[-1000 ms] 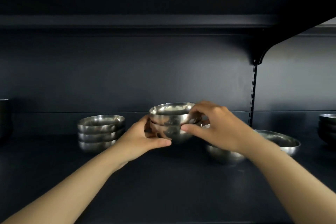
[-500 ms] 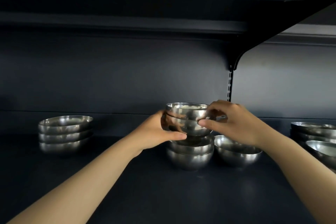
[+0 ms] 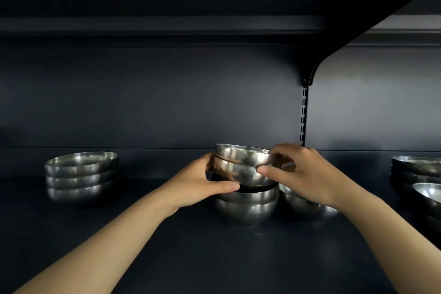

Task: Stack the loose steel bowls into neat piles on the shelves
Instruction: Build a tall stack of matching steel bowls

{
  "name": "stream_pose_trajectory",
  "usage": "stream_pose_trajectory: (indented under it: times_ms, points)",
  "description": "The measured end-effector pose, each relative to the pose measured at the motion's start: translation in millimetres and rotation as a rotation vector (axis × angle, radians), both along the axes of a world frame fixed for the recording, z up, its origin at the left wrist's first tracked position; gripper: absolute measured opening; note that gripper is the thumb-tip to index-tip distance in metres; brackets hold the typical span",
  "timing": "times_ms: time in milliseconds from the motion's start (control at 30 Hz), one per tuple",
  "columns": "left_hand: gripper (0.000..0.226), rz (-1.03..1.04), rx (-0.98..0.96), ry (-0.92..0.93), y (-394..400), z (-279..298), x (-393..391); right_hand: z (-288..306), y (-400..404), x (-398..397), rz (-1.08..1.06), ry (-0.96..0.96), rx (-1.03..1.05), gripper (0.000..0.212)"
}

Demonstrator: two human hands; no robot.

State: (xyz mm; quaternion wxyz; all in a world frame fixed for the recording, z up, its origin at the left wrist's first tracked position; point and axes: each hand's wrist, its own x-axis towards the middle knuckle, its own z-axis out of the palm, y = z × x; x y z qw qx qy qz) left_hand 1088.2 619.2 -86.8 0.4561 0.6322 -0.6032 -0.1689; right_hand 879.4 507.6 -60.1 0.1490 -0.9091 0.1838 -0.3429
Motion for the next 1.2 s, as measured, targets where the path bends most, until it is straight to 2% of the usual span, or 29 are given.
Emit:
stream_pose_trajectory:
  times_ms: [233, 600, 1200]
  points:
    - [0.043, -0.053, 0.042, 0.027, -0.4, -4.5, 5.4, -5.0, -1.0, 1.2, 0.000, 0.052, -0.052, 0.057]
    - [0.038, -0.099, 0.062, 0.060, 1.3, -9.6, 5.0, -10.6, 4.5, 0.9, -0.010, 0.009, -0.103, 0.051]
    - [0.049, -0.192, 0.067, 0.111, -1.3, -16.1, 8.3, -10.9, 7.7, 3.9, -0.043, -0.013, -0.156, 0.053]
